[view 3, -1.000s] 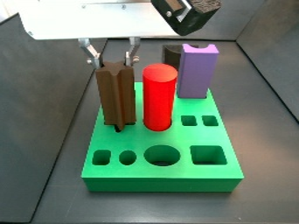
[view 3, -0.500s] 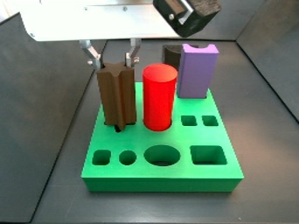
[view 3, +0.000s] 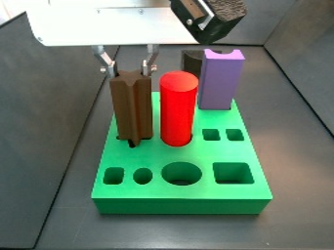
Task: Pick up the star object. Move up. Move to above the board. Insert the star object.
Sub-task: Insert the star object.
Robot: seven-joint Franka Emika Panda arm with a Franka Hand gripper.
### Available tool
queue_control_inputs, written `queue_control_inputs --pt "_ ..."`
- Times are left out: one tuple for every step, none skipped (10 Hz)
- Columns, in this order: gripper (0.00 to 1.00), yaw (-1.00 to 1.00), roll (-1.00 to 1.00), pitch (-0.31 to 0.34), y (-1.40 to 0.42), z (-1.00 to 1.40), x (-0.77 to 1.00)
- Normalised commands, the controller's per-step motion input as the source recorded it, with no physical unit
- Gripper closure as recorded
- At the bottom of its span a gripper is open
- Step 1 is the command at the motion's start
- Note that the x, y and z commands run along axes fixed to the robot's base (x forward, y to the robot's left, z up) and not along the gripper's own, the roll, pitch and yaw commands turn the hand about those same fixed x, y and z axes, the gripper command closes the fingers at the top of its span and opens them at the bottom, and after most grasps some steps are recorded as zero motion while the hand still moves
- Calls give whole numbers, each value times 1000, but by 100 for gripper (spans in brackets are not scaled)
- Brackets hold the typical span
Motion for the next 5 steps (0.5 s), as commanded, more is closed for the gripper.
queue_control_inputs --pt "100 0 16 43 103 -17 117" --pt "100 0 26 27 6 0 63" --pt "100 0 0 0 0 -129 26" --pt "100 -391 70 16 9 -411 9" --pt "100 -451 56 24 31 -317 0"
